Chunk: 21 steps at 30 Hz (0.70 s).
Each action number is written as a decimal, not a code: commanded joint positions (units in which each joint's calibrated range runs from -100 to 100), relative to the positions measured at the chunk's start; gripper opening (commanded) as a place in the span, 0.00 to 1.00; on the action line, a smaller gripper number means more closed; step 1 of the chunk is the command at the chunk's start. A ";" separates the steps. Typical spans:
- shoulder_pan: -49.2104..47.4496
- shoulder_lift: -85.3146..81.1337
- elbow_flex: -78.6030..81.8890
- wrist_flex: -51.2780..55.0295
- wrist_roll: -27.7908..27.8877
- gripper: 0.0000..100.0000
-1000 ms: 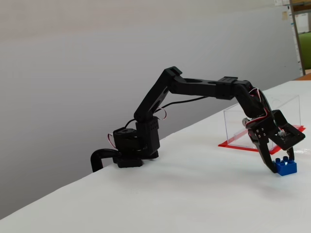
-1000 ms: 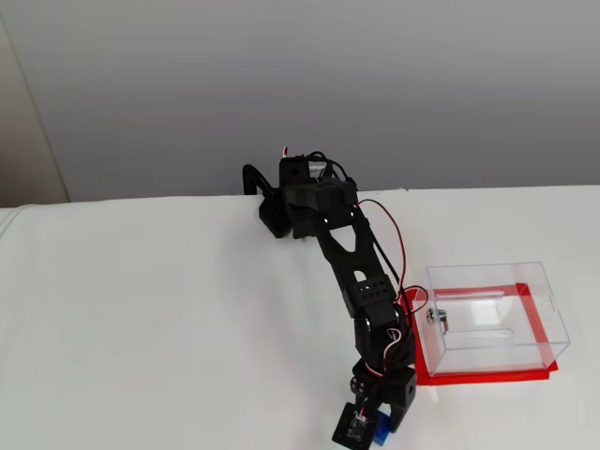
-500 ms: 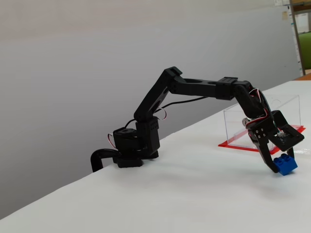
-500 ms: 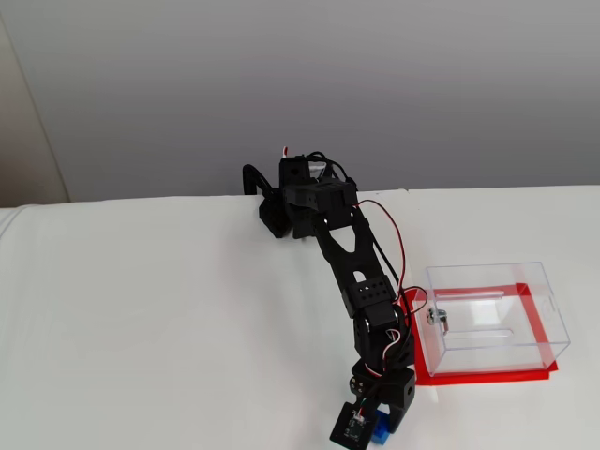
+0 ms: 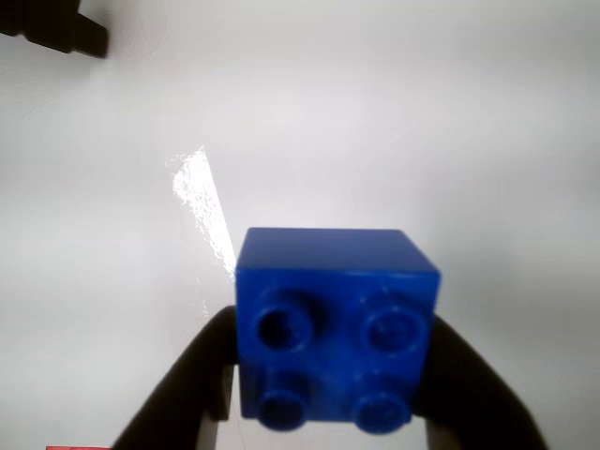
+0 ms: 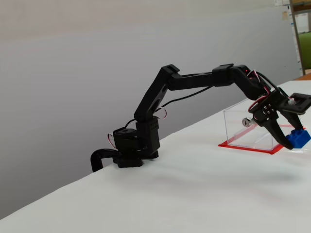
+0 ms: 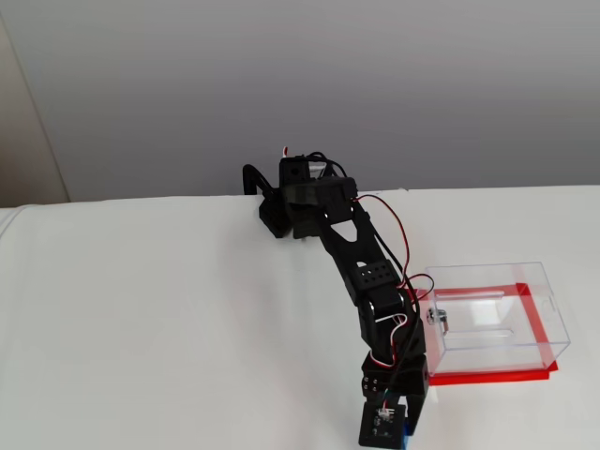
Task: Pick the blue lego brick and place it into the transparent box
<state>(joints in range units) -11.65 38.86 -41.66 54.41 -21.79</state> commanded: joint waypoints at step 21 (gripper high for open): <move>-10.65 -30.84 -2.28 5.99 9.78 0.18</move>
<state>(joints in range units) -20.41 12.73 -41.66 59.04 -12.95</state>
